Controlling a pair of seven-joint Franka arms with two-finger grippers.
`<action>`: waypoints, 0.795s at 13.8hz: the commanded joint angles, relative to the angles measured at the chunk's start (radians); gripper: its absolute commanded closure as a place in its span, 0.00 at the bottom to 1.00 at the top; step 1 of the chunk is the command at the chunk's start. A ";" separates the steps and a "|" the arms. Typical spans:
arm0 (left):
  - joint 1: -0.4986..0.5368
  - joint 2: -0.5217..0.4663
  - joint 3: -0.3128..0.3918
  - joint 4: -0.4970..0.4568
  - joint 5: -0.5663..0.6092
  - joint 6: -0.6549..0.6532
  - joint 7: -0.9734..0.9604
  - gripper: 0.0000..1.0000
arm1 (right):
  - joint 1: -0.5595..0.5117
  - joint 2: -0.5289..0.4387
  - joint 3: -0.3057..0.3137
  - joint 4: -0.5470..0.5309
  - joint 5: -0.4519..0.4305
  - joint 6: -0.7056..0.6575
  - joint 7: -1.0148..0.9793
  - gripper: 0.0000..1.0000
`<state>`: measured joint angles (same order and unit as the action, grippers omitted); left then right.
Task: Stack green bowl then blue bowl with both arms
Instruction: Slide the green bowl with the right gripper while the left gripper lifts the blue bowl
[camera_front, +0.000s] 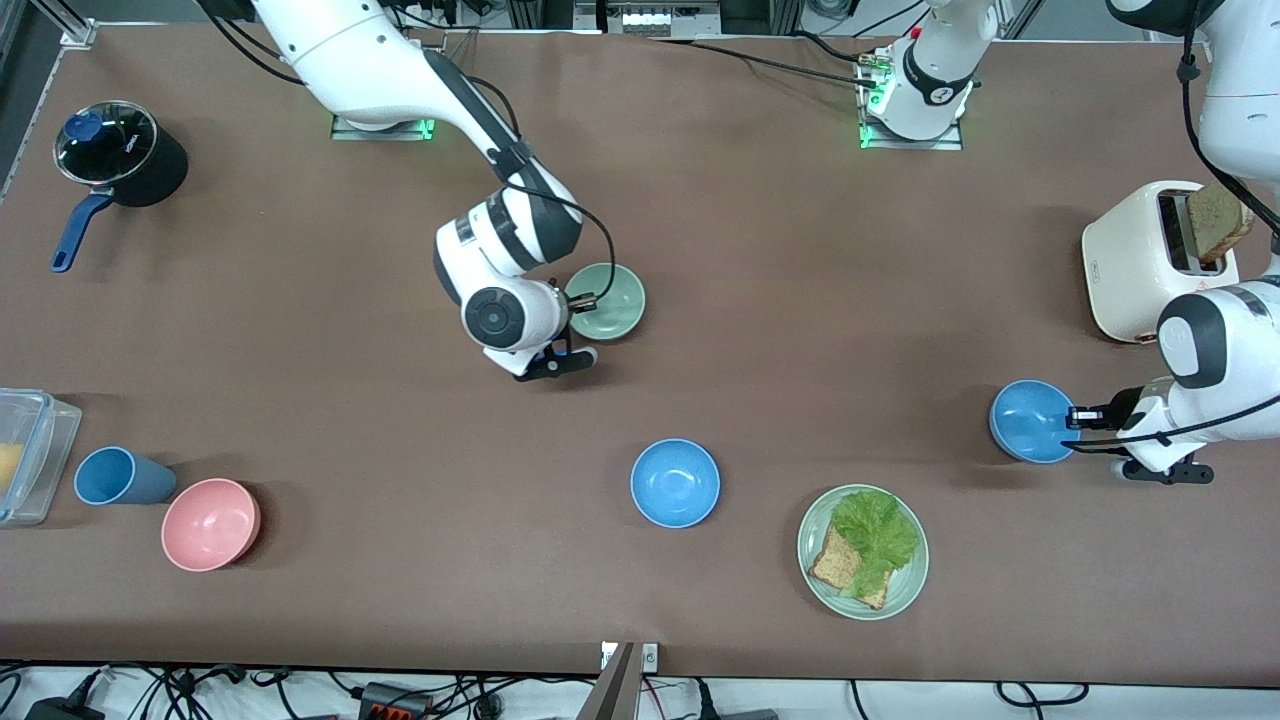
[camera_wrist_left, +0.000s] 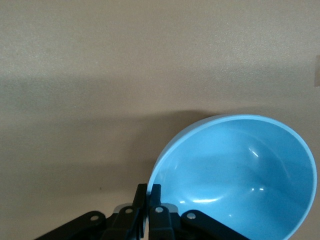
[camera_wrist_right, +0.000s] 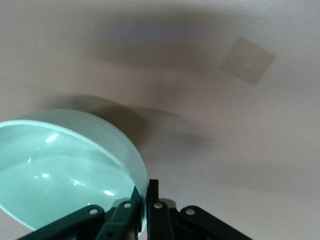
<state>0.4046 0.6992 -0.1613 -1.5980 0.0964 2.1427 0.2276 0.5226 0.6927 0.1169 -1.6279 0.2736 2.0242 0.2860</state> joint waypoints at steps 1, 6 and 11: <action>0.016 -0.006 -0.030 0.016 -0.009 -0.058 0.024 0.99 | 0.043 0.022 -0.008 0.022 0.047 0.046 0.038 1.00; 0.028 -0.107 -0.086 0.016 -0.063 -0.213 0.010 0.99 | 0.062 0.011 -0.019 0.045 0.035 0.076 0.119 0.00; 0.033 -0.271 -0.188 0.020 -0.118 -0.426 -0.105 0.99 | 0.059 -0.175 -0.207 0.079 0.027 -0.059 0.117 0.00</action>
<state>0.4217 0.5215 -0.3124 -1.5642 0.0253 1.8059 0.1555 0.5791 0.6151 -0.0201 -1.5386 0.3042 2.0311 0.3869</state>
